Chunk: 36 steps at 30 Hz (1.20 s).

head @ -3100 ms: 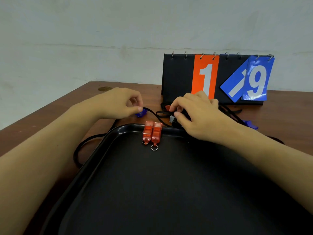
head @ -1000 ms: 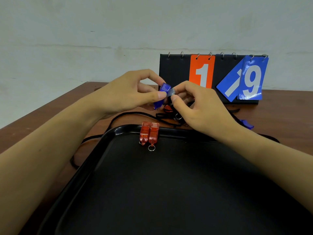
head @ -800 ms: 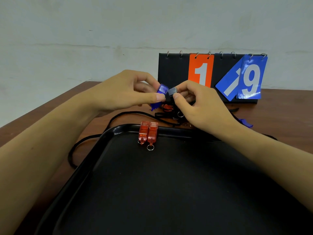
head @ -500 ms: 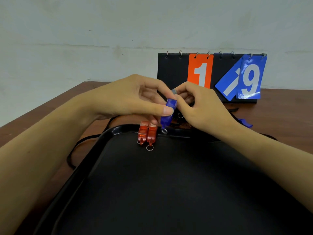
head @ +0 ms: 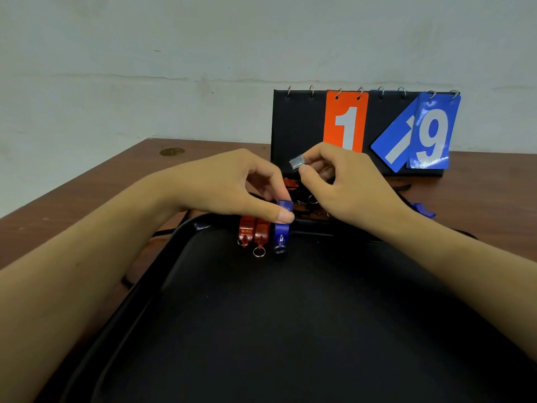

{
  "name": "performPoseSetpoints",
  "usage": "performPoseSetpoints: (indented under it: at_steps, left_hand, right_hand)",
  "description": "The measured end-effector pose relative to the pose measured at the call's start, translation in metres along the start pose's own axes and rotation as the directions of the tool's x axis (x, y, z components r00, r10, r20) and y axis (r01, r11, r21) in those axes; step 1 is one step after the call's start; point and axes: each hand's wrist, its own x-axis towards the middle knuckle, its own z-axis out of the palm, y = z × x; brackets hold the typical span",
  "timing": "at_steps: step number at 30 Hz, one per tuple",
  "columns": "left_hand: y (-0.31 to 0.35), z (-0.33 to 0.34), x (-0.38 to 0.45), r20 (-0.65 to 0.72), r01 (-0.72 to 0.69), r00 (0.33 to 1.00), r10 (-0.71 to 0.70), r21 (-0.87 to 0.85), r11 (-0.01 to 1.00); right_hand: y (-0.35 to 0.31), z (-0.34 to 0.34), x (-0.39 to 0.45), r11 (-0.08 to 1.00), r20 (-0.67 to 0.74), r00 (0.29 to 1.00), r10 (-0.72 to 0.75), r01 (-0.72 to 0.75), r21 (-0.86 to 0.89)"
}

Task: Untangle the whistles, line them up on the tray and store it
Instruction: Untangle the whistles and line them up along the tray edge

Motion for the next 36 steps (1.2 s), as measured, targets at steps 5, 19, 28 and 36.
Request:
performPoseSetpoints:
  at_steps: [5,19,28,36]
  left_hand:
    - [-0.004,0.001,0.002,0.030,0.050,0.998,-0.051,0.055,0.997]
    - [-0.011,0.000,0.004,0.050,0.063,0.996,-0.069,0.117,0.991]
    - [-0.015,0.000,-0.001,0.009,0.008,1.000,-0.009,0.092,0.996]
    - [-0.035,0.003,0.012,-0.273,0.038,0.962,-0.010,0.100,0.994]
  right_hand:
    - [0.000,0.000,0.000,1.000,0.008,1.000,0.013,-0.013,-0.016]
    - [0.000,-0.002,0.000,0.998,0.070,0.995,0.064,-0.063,-0.013]
    - [-0.047,-0.063,0.013,0.979,0.209,0.959,0.190,-0.200,0.028]
    - [-0.020,-0.033,-0.016,0.943,0.410,0.869,0.276,-0.327,0.059]
